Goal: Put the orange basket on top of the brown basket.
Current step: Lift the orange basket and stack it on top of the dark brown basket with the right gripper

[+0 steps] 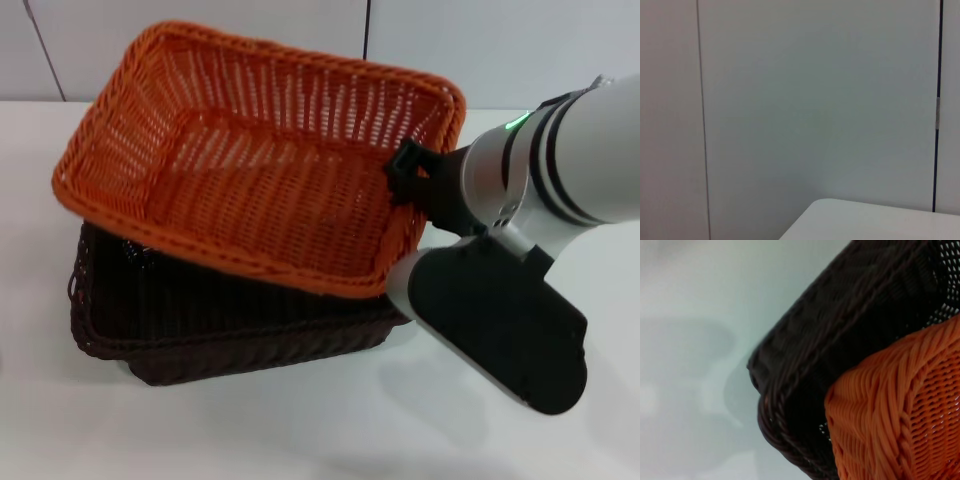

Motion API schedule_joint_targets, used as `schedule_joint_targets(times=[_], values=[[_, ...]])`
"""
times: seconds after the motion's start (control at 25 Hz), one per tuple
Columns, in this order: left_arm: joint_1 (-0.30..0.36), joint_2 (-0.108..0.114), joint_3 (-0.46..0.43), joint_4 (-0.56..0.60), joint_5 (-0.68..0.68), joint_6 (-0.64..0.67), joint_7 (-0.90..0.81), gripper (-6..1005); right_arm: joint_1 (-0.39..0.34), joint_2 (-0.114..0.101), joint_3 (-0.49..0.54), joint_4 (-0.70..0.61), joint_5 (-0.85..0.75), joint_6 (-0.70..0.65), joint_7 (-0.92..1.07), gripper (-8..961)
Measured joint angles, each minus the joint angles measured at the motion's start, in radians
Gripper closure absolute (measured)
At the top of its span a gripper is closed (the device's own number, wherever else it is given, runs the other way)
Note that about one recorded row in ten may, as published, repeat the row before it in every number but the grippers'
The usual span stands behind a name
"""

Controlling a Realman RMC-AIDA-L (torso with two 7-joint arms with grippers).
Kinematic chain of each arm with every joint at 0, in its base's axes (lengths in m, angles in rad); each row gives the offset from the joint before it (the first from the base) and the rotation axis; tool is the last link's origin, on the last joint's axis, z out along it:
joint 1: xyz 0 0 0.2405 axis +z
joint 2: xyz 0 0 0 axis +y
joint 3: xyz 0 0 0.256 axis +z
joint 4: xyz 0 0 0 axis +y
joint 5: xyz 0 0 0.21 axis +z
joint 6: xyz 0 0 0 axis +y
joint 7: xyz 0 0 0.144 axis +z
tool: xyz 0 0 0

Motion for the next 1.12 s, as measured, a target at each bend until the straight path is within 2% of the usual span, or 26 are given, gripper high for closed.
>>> schedule_joint_targets(times=[0.4,0.84,1.04,1.08,1.12], values=[[0.006,0.003,-0.011,0.001,-0.001,0.0,-0.001,274,-0.005,0.007,-0.019,-0.035,0.0,-0.003,0.06,829],[-0.011,0.005,-0.013,0.026,0.0,-0.005,-0.001,274,-0.021,0.01,-0.027,0.068,-0.002,0.044,0.12,661],[-0.013,0.005,-0.013,0.028,0.0,-0.006,-0.001,274,-0.054,0.019,-0.045,0.15,-0.002,0.099,0.134,439],[-0.019,0.005,-0.013,0.04,-0.001,-0.007,-0.001,274,-0.065,0.028,-0.057,0.167,-0.002,0.12,0.143,416],[-0.022,0.005,-0.013,0.045,-0.001,-0.007,-0.001,274,-0.065,0.028,-0.057,0.167,-0.002,0.12,0.143,392]])
